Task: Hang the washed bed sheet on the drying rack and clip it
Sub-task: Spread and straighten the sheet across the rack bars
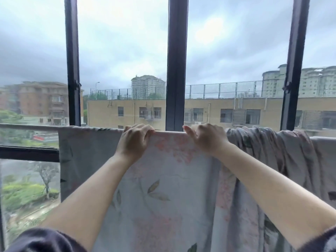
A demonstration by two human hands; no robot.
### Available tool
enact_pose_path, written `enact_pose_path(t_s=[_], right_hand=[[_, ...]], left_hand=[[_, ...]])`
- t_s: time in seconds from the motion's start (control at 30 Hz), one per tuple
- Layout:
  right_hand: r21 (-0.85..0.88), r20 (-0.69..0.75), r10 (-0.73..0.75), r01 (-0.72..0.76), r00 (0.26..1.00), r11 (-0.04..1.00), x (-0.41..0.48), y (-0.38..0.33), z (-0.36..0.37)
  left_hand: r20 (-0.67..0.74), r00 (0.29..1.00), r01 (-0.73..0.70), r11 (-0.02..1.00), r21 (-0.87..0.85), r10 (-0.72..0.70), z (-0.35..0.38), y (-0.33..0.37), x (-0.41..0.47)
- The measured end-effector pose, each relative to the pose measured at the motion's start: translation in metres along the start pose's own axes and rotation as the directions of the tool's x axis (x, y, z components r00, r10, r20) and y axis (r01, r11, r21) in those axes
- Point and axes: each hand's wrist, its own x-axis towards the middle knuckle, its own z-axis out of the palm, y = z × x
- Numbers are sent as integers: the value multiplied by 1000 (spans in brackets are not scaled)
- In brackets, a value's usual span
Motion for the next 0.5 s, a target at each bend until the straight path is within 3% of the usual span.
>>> enact_pose_path(t_s=[0.5], right_hand=[[-134, -56, -32, 25, 998, 991, 1, 8, 8]], left_hand=[[-26, 1000, -11, 996, 86, 13, -9, -63, -2]])
